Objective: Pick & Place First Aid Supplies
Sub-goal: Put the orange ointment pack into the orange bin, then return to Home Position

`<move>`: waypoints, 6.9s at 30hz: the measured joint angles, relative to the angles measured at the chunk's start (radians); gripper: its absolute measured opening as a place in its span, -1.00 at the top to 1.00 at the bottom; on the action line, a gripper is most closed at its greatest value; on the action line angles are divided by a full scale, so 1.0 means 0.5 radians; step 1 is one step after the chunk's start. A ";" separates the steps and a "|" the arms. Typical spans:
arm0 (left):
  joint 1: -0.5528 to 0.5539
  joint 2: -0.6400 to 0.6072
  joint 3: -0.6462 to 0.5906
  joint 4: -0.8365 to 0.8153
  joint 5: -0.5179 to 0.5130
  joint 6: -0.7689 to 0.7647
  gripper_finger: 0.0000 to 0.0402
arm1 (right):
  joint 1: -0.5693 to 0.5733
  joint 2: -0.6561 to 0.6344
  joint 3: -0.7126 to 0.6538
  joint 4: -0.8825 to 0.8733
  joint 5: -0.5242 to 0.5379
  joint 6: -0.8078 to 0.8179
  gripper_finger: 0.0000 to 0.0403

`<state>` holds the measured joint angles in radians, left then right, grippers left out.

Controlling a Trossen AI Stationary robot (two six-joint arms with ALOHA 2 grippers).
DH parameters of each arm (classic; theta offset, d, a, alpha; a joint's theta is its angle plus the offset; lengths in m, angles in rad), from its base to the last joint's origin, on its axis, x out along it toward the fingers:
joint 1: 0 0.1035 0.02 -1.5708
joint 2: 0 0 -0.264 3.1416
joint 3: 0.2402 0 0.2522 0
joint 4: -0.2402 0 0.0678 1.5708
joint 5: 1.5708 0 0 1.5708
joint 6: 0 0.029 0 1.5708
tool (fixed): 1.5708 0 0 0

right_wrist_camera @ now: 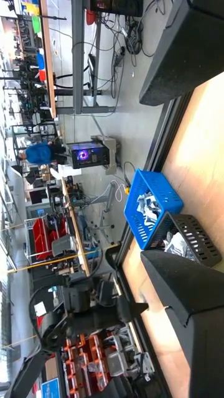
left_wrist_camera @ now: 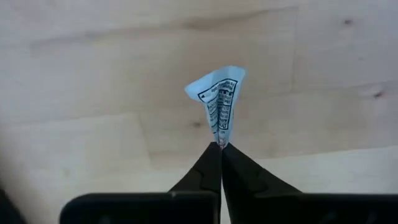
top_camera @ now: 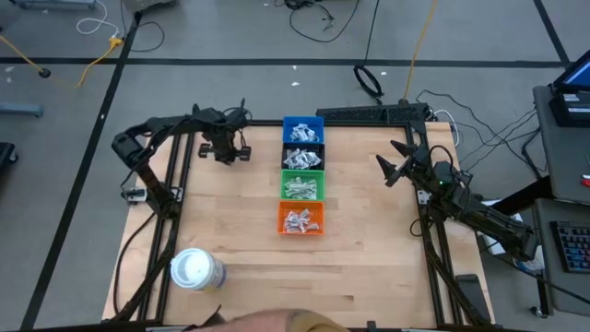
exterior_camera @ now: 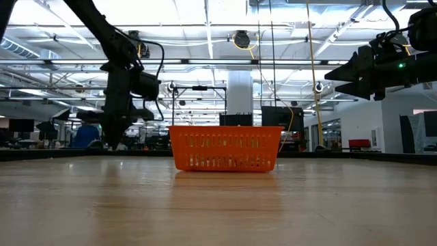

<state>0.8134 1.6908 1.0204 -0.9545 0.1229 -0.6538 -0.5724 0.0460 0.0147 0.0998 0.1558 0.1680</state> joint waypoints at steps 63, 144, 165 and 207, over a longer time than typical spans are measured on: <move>-1.701 0.971 1.613 -0.471 -0.113 1.387 1.00 | 0.001 0.001 0.000 0.000 0.000 0.000 -0.95; -0.740 -2.772 -2.013 2.531 -0.265 1.997 -0.50 | 0.000 0.002 0.000 0.000 0.000 0.000 -0.95; -0.530 -3.372 -2.008 1.937 -0.264 1.727 -0.60 | 0.000 0.002 0.000 0.000 0.000 0.000 -0.95; -0.365 -3.365 -2.009 1.954 -0.249 1.649 -0.52 | 0.001 0.001 0.000 0.000 0.000 0.000 -0.95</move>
<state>0.6308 0.0082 0.0158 0.0225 -0.0017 0.1707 -0.5720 0.0467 0.0145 0.0998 0.1558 0.1680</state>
